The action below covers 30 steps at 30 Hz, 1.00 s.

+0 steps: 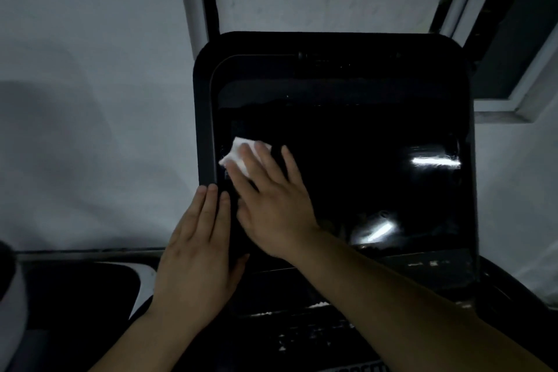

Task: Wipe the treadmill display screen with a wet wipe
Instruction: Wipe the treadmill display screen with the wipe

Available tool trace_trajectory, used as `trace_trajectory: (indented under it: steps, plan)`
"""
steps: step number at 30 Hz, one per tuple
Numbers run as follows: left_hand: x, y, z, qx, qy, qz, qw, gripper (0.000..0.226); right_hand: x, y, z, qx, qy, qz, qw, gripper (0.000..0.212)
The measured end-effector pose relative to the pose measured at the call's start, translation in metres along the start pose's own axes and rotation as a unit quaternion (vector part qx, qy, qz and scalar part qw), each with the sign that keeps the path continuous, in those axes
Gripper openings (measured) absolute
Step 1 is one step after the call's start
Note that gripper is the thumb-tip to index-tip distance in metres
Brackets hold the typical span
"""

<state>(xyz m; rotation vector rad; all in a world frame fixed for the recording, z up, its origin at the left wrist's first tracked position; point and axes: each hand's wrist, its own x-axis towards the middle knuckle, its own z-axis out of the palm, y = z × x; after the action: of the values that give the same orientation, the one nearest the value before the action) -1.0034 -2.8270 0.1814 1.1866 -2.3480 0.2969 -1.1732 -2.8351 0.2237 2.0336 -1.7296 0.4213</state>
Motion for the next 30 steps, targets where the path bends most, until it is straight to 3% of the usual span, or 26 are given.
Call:
trace_trajectory:
  steps: [2,6,8,13,15,20,25,27,30]
  plan:
    - [-0.003,-0.004,0.001,0.0,-0.007,-0.005,1.0,0.096,-0.011,0.01,0.0,-0.01,0.006,0.029,1.0,0.067]
    - [-0.007,-0.009,0.001,0.005,-0.026,-0.014,1.0,0.107,-0.046,0.044,0.007,0.004,0.048,0.269,0.962,0.072]
    - [-0.007,-0.007,0.004,-0.002,-0.029,-0.02,0.999,0.106,-0.064,0.029,0.013,0.019,0.049,0.324,0.945,0.076]
    - [-0.004,0.002,0.008,-0.043,-0.017,-0.036,0.998,0.093,-0.101,-0.053,0.034,0.058,0.002,0.133,0.989,0.074]
    - [-0.001,0.007,0.007,-0.045,-0.013,-0.016,0.999,0.093,-0.119,-0.042,0.038,0.049,0.003,0.121,0.991,0.071]
    - [0.002,0.019,0.008,-0.026,-0.033,0.033,0.999,0.096,-0.165,0.057,0.026,-0.01,-0.018,0.252,0.968,0.075]
    - [-0.001,0.024,0.006,-0.024,-0.042,0.032,0.998,0.103,-0.196,0.127,0.023,0.064,0.024,0.468,0.881,0.068]
    - [-0.002,0.024,0.006,-0.025,-0.04,0.03,0.998,0.103,-0.187,0.113,0.025,0.064,0.033,0.469,0.881,0.068]
    - [-0.003,0.025,0.007,-0.024,-0.04,0.027,0.999,0.103,-0.169,0.057,0.029,0.049,0.023,0.373,0.926,0.071]
